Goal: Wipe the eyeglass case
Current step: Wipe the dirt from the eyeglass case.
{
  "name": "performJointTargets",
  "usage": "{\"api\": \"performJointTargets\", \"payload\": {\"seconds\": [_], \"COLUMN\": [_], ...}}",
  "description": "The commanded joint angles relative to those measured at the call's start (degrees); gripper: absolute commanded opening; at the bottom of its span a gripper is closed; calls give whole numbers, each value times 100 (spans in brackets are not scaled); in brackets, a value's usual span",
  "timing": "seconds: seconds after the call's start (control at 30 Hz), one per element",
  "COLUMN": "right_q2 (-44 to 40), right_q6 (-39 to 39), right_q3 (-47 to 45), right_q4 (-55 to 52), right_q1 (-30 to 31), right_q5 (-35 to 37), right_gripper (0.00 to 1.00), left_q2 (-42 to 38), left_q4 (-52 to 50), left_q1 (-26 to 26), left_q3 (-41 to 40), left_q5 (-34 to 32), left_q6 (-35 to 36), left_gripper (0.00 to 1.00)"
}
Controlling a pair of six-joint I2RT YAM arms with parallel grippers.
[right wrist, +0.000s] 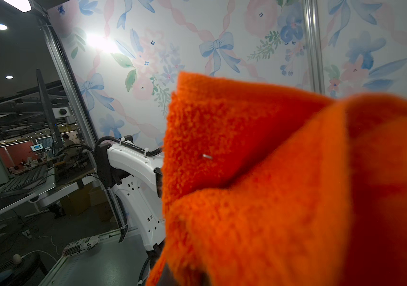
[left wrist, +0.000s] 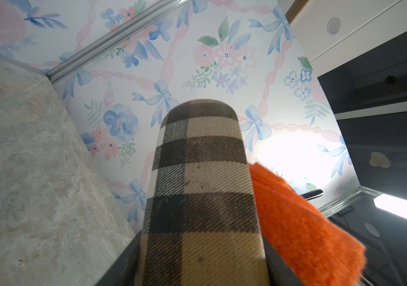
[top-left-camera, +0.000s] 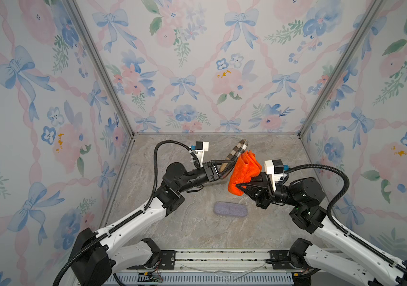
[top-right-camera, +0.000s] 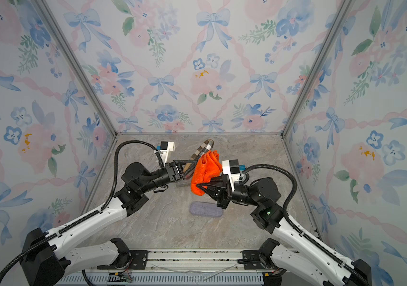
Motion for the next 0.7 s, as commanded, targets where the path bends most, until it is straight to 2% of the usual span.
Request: {"api": "performJointTargets", "payload": {"seconds": [0.0, 0.13, 0.3, 0.43, 0.57, 0.67], "right_q2": [-181, 223, 1162, 1890, 1666, 1261], "right_q6": [-182, 63, -156, 262, 357, -23], "right_q3": [-144, -250, 273, 449, 443, 693], "right_q4": [-418, 326, 878, 1811, 1844, 1041], "right_q1": [53, 90, 224, 138, -234, -542], "right_q5": [228, 206, 104, -144, -153, -198], "right_gripper": [0, 0, 0, 0, 0, 0], "left_q2": [-163, -3, 58, 86, 70, 27], "left_q4": [400, 400, 480, 576, 576, 515], "left_q1": [84, -12, -198, -321, -464, -477], "left_q3": [38, 122, 59, 72, -45, -198], "left_q5": [-107, -12, -125, -170, -136, -69], "left_q6": [-76, -138, -137, -136, -177, -251], "left_gripper": [23, 22, 22, 23, 23, 22]}}
